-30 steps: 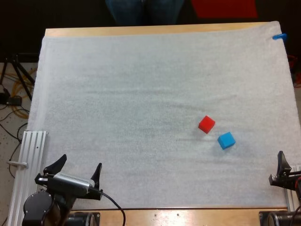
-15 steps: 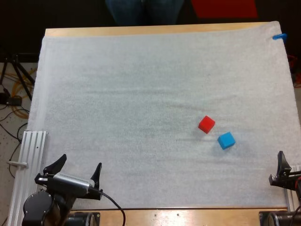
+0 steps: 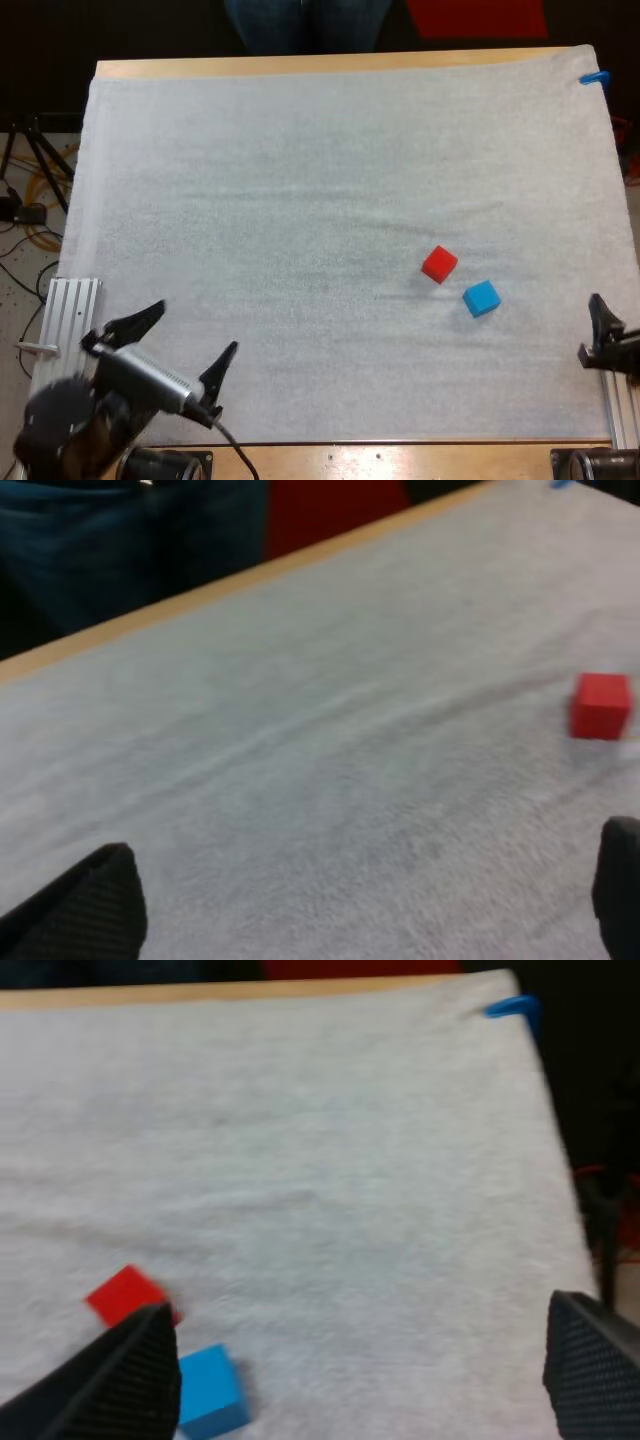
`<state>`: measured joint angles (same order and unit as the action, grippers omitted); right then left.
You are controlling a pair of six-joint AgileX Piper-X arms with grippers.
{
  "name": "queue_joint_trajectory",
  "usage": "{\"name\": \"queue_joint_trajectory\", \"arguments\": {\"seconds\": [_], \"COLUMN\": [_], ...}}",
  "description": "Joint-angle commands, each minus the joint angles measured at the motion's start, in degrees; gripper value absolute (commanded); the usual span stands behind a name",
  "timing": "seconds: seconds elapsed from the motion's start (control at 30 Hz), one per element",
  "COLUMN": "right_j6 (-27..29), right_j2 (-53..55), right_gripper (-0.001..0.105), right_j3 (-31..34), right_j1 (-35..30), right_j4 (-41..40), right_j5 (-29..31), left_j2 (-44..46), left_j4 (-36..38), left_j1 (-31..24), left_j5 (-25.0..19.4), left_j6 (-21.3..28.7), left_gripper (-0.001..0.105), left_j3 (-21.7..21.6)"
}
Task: Stack red cube on blue cube
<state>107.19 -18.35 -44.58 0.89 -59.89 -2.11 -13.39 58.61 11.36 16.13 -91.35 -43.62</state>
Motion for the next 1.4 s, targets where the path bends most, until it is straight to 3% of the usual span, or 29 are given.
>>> {"name": "queue_joint_trajectory", "arguments": {"seconds": [0.0,0.17,0.47,0.7,0.97,1.37], "right_j6": [1.1,3.7,4.5,4.7,10.0,14.2], "right_j2": [-2.2,-10.5,-19.1,-28.8,-47.6,-67.2], "right_gripper": [0.072,0.072,0.072,0.072,0.072,0.072], "right_j3": [-2.3,-8.8,-12.7,-16.8,-22.8,-25.4], "right_j1": [0.0,0.0,8.0,14.6,20.3,24.7], "right_j4": [-0.8,-4.5,-6.0,-5.5,-5.5,1.0], "right_j5": [-2.6,-8.0,-7.9,-3.8,3.5,3.2], "left_j2": [-2.3,-10.6,-18.9,-20.8,-20.8,-20.8], "left_j4": [0.3,1.6,2.6,0.8,-1.5,-1.5], "left_j1": [2.1,11.1,23.5,24.6,24.6,24.6], "left_j5": [0.4,3.8,3.6,1.9,1.9,1.9], "left_j6": [0.3,0.3,0.3,0.3,0.3,0.3], "left_gripper": [0.087,0.087,0.087,0.087,0.087,0.087], "left_j3": [-1.3,-4.2,-4.4,-4.4,-4.4,-4.4]}}
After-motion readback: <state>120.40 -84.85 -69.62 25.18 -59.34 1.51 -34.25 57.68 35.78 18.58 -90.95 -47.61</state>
